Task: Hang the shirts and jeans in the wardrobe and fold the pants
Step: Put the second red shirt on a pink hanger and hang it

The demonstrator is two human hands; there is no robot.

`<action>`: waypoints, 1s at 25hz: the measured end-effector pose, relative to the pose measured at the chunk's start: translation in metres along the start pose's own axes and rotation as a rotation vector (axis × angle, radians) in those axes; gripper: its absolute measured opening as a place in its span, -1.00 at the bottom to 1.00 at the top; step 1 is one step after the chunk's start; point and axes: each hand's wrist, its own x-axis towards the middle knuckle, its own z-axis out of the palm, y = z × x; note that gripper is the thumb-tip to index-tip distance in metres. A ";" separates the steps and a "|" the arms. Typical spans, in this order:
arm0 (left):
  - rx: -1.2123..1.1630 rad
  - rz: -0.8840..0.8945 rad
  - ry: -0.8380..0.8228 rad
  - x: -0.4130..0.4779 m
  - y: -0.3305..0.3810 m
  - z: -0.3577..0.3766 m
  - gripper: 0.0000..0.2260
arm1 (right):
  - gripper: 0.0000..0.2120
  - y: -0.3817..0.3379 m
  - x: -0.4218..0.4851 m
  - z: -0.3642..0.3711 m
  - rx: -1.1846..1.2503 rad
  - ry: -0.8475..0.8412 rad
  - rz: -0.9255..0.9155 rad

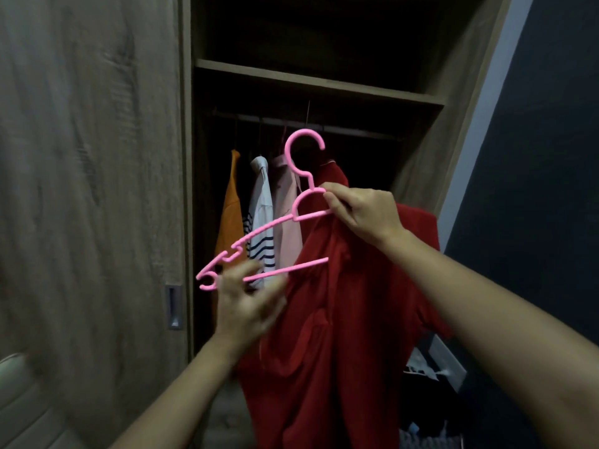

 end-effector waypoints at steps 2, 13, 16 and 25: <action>0.110 0.041 -0.284 -0.036 0.008 0.018 -0.73 | -0.64 0.001 0.004 -0.002 0.032 0.006 0.027; -0.724 -0.768 -1.289 0.022 -0.087 -0.009 -0.28 | -0.50 0.059 -0.079 -0.012 0.037 -0.060 0.094; -0.637 -0.845 -1.265 0.052 -0.089 -0.013 -0.41 | -0.54 0.051 -0.100 0.002 -0.062 -0.084 0.067; -0.142 -0.406 -0.628 0.067 0.012 0.017 -0.55 | -0.62 0.000 -0.068 0.013 0.160 -0.324 0.651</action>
